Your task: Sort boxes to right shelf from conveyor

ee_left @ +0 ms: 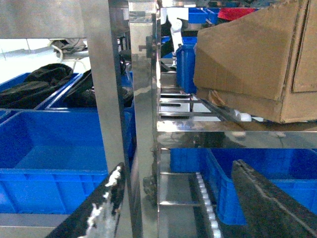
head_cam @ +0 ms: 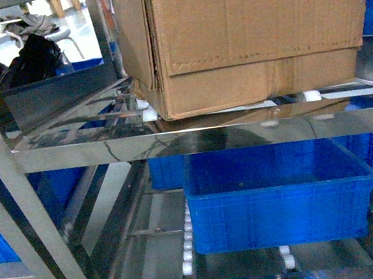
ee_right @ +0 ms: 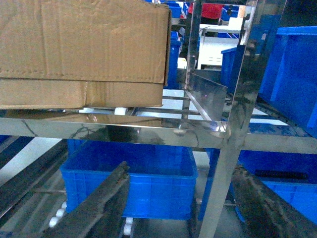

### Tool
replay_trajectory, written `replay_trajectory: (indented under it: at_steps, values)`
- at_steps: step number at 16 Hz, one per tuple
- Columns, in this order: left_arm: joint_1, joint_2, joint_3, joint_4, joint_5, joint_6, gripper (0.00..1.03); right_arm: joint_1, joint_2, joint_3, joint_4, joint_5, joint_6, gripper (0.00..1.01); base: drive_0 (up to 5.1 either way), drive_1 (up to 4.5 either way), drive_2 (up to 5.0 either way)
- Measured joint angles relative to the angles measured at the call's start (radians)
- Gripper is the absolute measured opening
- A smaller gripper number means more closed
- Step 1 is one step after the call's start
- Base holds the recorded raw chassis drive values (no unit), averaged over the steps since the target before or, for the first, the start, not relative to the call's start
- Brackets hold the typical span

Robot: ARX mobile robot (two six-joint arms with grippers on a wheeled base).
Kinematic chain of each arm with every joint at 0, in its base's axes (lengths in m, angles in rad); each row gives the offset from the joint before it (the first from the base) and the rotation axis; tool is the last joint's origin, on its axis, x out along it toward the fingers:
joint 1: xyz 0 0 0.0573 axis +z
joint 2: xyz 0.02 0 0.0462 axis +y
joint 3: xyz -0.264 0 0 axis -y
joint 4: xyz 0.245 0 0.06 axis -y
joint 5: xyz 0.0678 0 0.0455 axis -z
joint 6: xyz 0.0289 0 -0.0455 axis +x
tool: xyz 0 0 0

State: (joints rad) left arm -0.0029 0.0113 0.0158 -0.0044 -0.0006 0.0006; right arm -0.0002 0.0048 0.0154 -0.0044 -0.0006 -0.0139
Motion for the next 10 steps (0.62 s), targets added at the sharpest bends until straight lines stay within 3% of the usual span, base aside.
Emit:
replay_trajectory:
  at_steps: [4,10]
  values:
    - [0.000,0.000,0.000,0.000,0.000,0.001,1.00,0.000,0.000,0.000,0.000,0.000,0.000,0.99,0.0,0.00,0.0]
    - [0.000,0.000,0.000,0.000,0.000,0.000,0.98,0.000,0.000,0.000,0.000,0.000,0.001,0.98,0.0,0.00,0.0]
